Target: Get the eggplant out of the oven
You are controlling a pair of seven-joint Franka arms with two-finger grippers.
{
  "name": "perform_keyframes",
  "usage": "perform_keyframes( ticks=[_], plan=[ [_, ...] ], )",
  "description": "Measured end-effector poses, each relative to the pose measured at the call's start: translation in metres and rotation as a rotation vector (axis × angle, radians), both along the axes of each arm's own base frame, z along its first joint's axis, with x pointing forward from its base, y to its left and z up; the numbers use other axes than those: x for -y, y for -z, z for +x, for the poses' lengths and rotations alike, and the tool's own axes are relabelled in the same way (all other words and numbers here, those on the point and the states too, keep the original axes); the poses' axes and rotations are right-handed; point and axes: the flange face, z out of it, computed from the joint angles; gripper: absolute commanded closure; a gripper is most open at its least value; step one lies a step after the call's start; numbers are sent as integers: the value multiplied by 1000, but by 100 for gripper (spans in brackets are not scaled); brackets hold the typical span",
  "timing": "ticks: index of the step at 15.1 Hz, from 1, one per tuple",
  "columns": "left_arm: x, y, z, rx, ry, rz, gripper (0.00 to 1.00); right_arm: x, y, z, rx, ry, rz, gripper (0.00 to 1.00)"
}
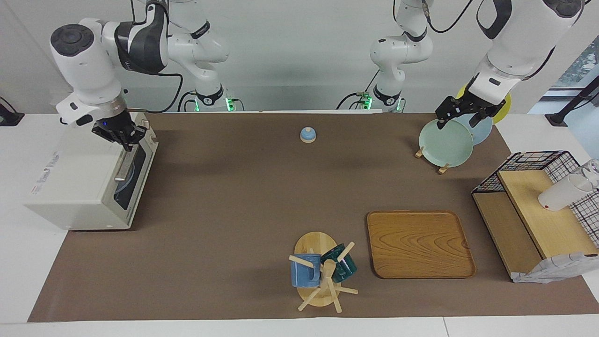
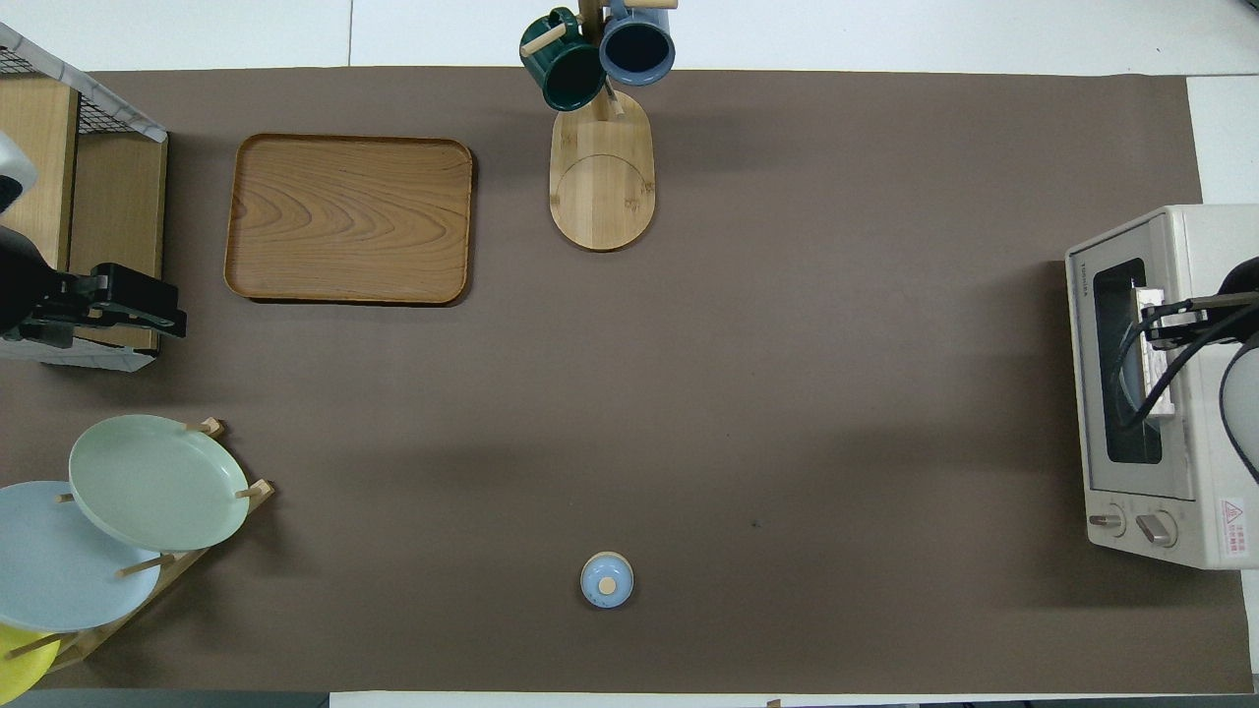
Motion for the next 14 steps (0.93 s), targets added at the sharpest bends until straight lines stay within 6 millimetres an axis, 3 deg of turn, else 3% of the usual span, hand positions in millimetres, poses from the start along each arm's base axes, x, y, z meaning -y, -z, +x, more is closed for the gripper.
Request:
perform_keyframes(
  ticks=[5, 14],
  plan=[
    [0, 0, 0, 0, 0, 0, 0, 17, 24, -5, -18, 24, -4, 100],
    [0, 0, 0, 0, 0, 0, 0, 16, 48, -6, 1, 7, -4, 100]
  ],
)
